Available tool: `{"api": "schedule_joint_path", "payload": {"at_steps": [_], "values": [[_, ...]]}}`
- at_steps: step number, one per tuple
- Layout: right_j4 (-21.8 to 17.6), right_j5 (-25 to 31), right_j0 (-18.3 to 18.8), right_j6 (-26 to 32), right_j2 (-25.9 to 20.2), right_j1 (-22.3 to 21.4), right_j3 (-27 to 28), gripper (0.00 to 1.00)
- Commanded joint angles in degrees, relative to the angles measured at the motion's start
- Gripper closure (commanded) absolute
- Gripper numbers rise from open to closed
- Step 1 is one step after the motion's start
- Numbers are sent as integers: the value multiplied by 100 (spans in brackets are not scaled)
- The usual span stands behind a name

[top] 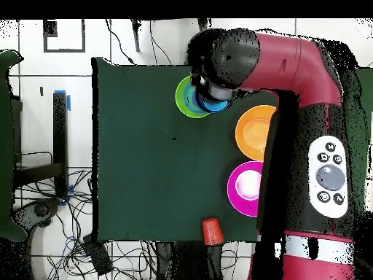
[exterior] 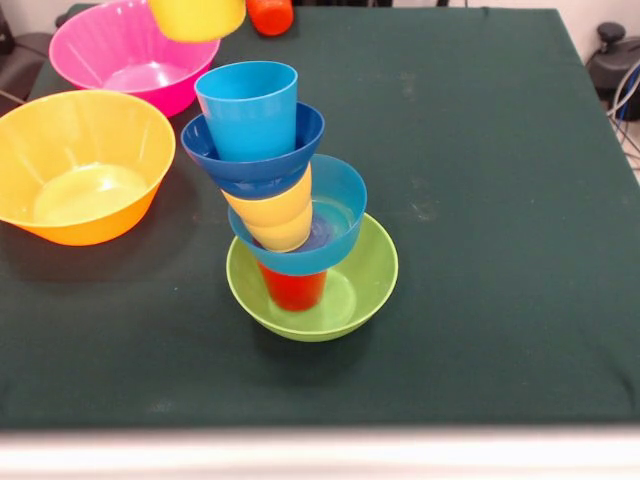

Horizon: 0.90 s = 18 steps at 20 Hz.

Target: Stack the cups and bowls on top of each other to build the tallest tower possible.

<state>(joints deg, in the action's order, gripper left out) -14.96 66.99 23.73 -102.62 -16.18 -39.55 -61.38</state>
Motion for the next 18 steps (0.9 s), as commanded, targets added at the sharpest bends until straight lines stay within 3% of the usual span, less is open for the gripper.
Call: {"api": "schedule_joint_path", "payload": {"at_steps": [1,11,18], "values": [[-393,474,-289,1207,-391,216,-185,100],[-391,562,-414,1110,-330,266,-48,100],[-440,563,-377,1357,-342,269,-1,100]]}}
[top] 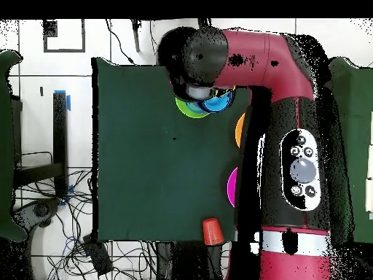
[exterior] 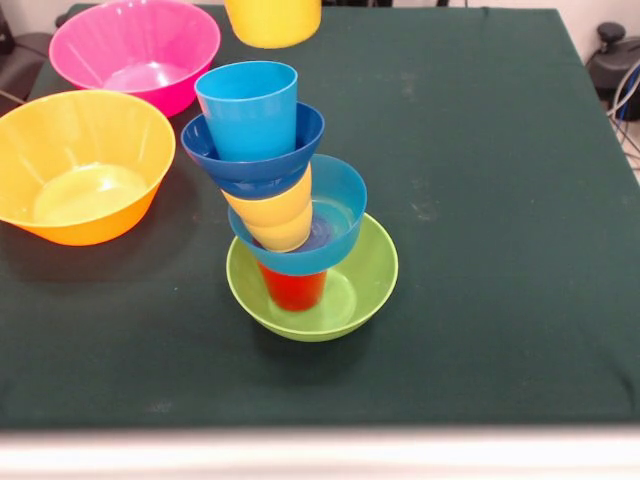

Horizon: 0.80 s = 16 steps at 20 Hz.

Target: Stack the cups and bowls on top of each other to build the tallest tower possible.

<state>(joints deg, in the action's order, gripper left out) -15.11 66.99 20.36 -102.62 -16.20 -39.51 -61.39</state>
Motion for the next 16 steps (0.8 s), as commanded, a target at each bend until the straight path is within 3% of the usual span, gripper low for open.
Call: {"api": "schedule_joint_path", "payload": {"at_steps": [1,16], "values": [[-442,578,-43,1379,-339,269,18,100],[-473,497,0,1419,-377,340,51,100]]}}
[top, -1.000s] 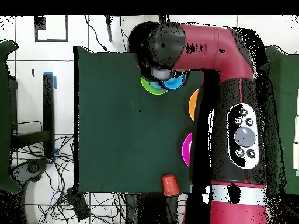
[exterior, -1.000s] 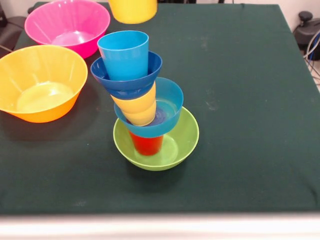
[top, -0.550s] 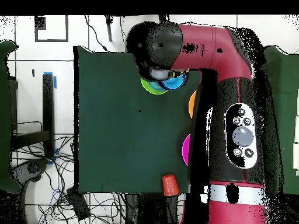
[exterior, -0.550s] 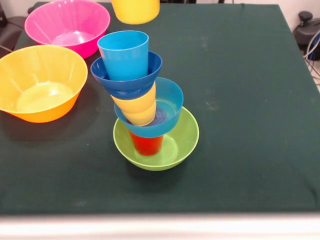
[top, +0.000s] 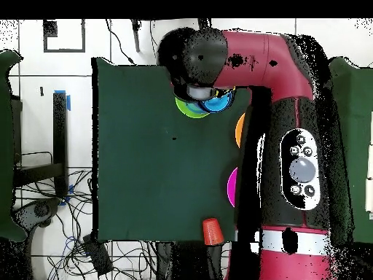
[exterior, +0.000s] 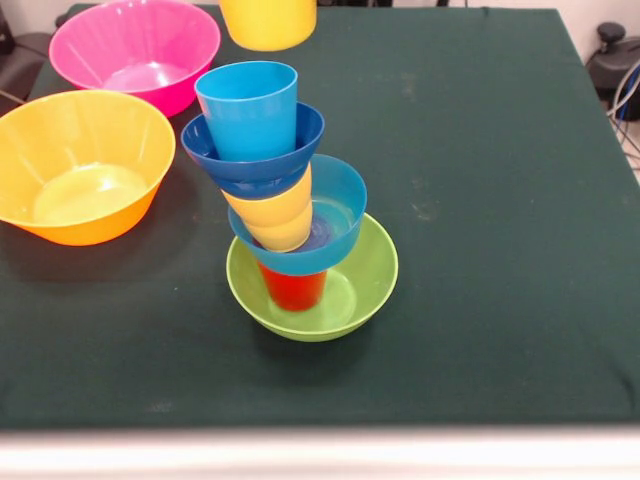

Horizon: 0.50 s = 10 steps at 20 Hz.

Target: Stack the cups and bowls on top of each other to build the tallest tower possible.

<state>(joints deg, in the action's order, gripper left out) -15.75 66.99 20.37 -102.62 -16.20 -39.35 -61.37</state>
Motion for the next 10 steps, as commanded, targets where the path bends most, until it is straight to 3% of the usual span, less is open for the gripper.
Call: {"api": "schedule_joint_path", "payload": {"at_steps": [1,10], "values": [[-426,488,-4,1424,-375,329,60,100],[-469,617,52,1621,-451,399,247,100]]}}
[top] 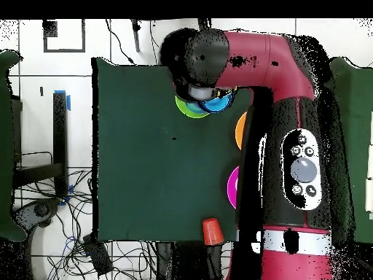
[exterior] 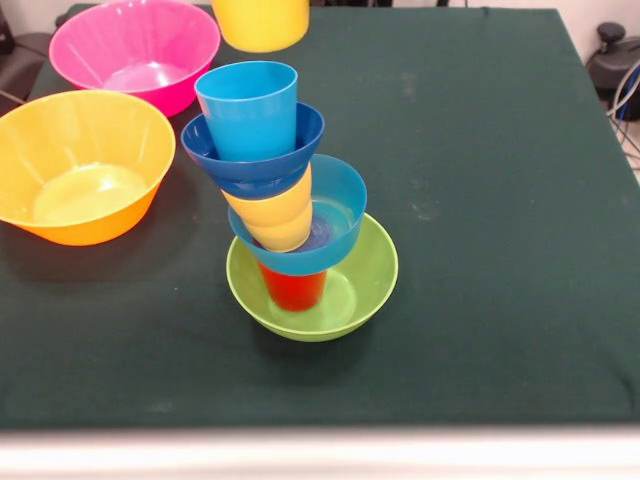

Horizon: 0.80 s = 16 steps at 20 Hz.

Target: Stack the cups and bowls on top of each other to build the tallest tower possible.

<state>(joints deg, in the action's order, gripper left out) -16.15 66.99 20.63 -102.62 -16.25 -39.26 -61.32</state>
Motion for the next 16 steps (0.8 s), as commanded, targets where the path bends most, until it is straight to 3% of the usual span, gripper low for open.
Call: {"api": "schedule_joint_path", "payload": {"at_steps": [1,16], "values": [[-438,612,22,1618,-447,395,252,100],[-476,788,19,1744,-496,577,624,100]]}}
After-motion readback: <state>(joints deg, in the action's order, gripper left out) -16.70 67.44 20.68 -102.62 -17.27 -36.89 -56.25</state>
